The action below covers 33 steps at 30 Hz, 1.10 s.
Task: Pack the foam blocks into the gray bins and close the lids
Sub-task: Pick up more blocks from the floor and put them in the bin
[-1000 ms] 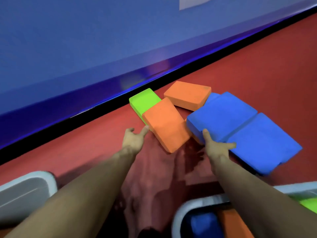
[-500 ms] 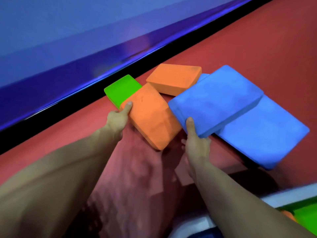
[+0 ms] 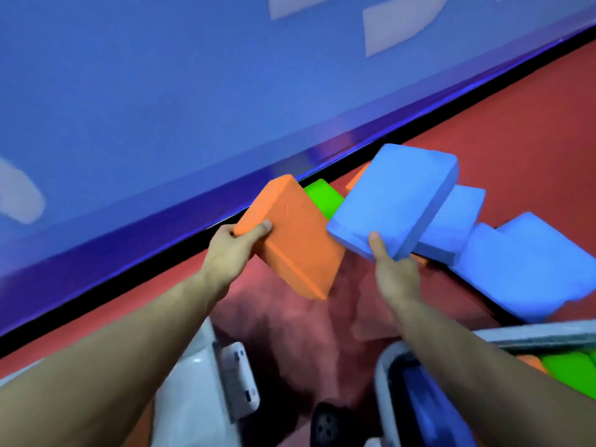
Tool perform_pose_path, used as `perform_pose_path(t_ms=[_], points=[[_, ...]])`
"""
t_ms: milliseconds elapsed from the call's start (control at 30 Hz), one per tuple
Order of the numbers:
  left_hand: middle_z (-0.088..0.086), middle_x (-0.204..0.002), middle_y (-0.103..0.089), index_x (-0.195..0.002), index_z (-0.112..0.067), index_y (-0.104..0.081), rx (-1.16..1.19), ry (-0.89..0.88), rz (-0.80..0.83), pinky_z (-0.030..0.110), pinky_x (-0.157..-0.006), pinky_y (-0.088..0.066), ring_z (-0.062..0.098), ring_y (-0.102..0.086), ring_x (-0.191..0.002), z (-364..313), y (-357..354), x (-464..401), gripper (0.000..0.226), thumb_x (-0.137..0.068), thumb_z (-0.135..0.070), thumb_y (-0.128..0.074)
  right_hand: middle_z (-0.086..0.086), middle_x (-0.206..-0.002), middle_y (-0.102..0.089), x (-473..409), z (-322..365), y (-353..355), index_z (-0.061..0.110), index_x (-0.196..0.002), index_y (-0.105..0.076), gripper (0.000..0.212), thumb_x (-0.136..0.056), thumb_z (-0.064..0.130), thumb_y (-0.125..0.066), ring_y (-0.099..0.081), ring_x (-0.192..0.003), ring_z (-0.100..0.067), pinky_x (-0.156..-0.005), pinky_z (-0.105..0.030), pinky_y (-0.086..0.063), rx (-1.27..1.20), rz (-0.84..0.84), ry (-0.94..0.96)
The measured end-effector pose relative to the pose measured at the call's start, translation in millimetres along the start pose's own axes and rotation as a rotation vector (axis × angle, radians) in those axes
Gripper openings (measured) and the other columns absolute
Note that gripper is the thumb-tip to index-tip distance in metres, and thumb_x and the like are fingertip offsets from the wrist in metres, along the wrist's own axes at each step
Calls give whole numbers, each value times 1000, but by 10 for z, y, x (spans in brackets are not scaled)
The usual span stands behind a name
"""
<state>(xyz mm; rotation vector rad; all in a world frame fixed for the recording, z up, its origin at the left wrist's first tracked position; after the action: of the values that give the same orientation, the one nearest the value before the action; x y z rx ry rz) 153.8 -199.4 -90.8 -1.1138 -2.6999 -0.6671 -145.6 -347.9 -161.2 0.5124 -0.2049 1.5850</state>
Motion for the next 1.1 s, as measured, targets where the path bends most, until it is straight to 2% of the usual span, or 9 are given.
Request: perform_pose_path(t_ms=[100, 167, 333, 467, 600, 700, 800, 967, 1100], points=[[-4, -65, -53, -71, -19, -56, 18, -6, -88, 46, -85, -55, 18, -52, -66, -147, 933, 612, 54, -65, -65, -82, -6, -111, -73, 799, 440, -357, 7, -121, -64, 77, -72, 65, -77, -69, -106, -21, -77, -27, -46, 119, 132, 146], [-10, -61, -51, -70, -20, -54, 22, -17, -160, 43, -77, -51, 16, -49, -62, -174, 1539, 1066, 53, -66, -64, -82, -4, -113, -71, 1324, 644, -595, 10, -122, -61, 88, -63, 74, -73, -68, -106, -22, -84, -35, -53, 200, 230, 238], [-9, -69, -64, -79, -14, -69, -23, 0, -339, 35, -73, -51, 12, -60, -65, 152, 2919, 2274, 49, -68, -59, -84, 5, -101, -66, 2724, 1078, -1046, 21, -103, -61, 52, -72, 58, -79, -66, -99, -20, -87, -38, -54, 337, 400, 484], [-15, -55, -58, -70, -14, -62, -31, 51, -442, 22, -54, -42, 0, -50, -49, 634, 3594, 3017, 37, -75, -41, -87, -7, -125, -62, 3520, 1015, -1177, 13, -131, -46, 85, -71, 61, -82, -62, -114, -28, -93, -41, -51, 451, 406, 520], [-3, -90, -72, -96, -16, -65, -121, 107, -372, 29, -67, -52, 9, -66, -75, 1229, 3617, 3305, 52, -64, -48, -92, -14, -134, -54, 3904, 664, -1193, 13, -138, -41, 88, -74, 59, -81, -57, -123, -36, -97, -44, -46, 651, 371, 523], [-2, -102, -64, -111, -15, -55, -156, 150, -311, 23, -68, -46, 6, -61, -86, 1572, 3386, 3382, 61, -68, -38, -92, -12, -136, -51, 3943, 322, -1284, 20, -141, -39, 91, -72, 65, -78, -56, -124, -37, -96, -44, -47, 861, 399, 537], [4, -113, -57, -123, -10, -51, -175, 190, -254, 33, -86, -51, 16, -60, -99, 1835, 3197, 3286, 82, -61, -47, -90, -7, -136, -49, 3940, 1, -1425, 22, -140, -38, 92, -70, 69, -76, -54, -125, -34, -98, -44, -47, 1047, 451, 561], [6, -110, -46, -114, -18, -42, -360, 211, -108, 36, -88, -42, 22, -47, -101, 2241, 2927, 3028, 87, -43, -55, -75, -1, -129, -52, 3907, -422, -1745, 23, -128, -44, 86, -69, 81, -65, -51, -124, -26, -97, -43, -46, 1240, 454, 666], [6, -115, -40, -124, -13, -41, -452, 309, -27, 34, -102, -38, 21, -43, -108, 2679, 2786, 2943, 104, -36, -64, -62, -7, -138, -49, 3684, -845, -1905, 16, -134, -43, 92, -72, 83, -61, -52, -127, -30, -97, -42, -47, 1267, 535, 490]])
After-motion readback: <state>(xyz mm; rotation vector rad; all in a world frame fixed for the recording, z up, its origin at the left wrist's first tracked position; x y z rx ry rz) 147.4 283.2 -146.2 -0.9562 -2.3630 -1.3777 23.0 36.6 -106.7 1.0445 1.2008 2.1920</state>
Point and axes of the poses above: each hand's wrist, its own x-axis away from the middle knuckle, its own y-axis out of the back of the hand, z = x × y, the point moved 9 cm from there along -x, towards the middle knuckle
